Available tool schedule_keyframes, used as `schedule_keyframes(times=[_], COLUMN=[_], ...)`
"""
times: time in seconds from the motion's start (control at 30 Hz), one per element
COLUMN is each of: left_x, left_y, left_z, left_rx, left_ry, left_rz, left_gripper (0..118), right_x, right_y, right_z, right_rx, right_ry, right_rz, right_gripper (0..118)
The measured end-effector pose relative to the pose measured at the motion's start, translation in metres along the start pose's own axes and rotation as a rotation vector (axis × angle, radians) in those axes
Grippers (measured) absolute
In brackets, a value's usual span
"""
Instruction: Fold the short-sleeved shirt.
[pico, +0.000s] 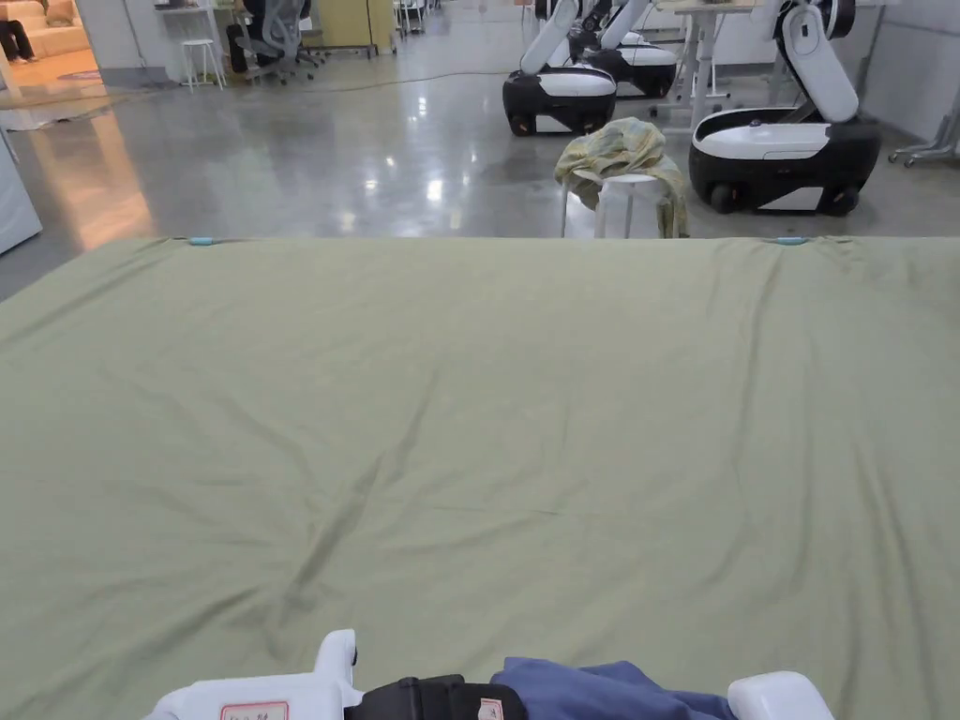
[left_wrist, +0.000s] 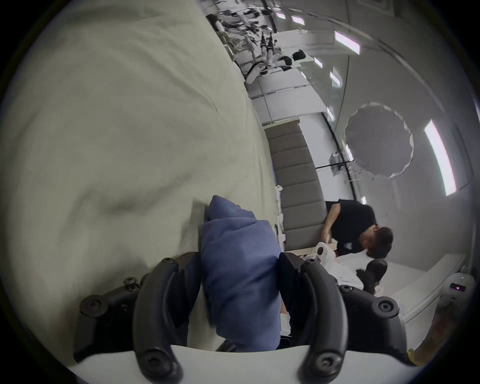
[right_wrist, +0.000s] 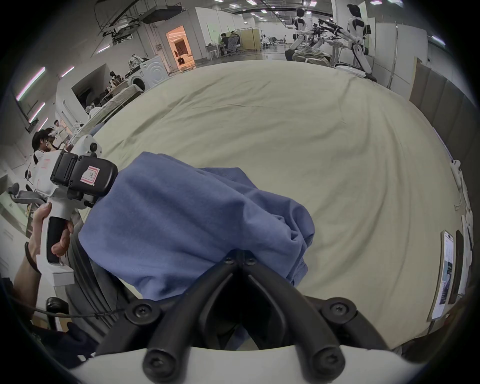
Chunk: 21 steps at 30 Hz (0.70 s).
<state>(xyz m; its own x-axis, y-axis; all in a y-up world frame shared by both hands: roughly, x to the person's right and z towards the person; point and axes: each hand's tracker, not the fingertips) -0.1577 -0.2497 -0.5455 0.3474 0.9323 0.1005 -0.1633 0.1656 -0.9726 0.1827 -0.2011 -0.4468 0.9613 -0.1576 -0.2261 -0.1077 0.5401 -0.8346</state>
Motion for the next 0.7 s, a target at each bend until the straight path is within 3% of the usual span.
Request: schedule_keyframes(times=[0.17, 0.3, 0.33, 0.4, 0.47, 0.5, 0.63, 0.7], left_x=[-0.008, 0.005, 0.011, 0.021, 0.014, 0.016, 0.02, 0.013], left_y=[-0.003, -0.004, -0.008, -0.012, -0.008, -0.009, 0.006, 0.027], left_z=[-0.023, -0.027, -0.028, -0.03, -0.028, -0.022, 0.037, 0.089], left_rx=[-0.002, -0.002, 0.003, 0.008, 0.033, 0.064, 0.107, 0.17], left_ry=[-0.179, -0.12, -0.075, 0.012, 0.009, -0.013, -0.062, 0.025], left_rz=[0.13, 0.086, 0.036, -0.037, -0.006, 0.037, -0.017, -0.07], left_gripper=[62, 62, 60, 39, 36, 35, 35, 35], right_x=[0.007, 0.007, 0.006, 0.004, 0.003, 0.004, 0.009, 0.009], right_y=[-0.002, -0.003, -0.004, -0.004, -0.004, -0.003, 0.004, 0.008], right_z=[0.001, 0.002, 0.002, 0.003, 0.007, 0.012, 0.045, 0.053], right_rx=[0.01, 0.022, 0.025, 0.031, 0.039, 0.045, 0.185, 0.214], right_ry=[0.033, 0.04, 0.039, 0.033, 0.032, 0.041, 0.123, 0.144], right_rz=[-0.044, -0.059, -0.058, -0.047, -0.043, -0.053, -0.147, -0.178], right_gripper=[0, 0, 0, 0, 0, 0, 0, 0])
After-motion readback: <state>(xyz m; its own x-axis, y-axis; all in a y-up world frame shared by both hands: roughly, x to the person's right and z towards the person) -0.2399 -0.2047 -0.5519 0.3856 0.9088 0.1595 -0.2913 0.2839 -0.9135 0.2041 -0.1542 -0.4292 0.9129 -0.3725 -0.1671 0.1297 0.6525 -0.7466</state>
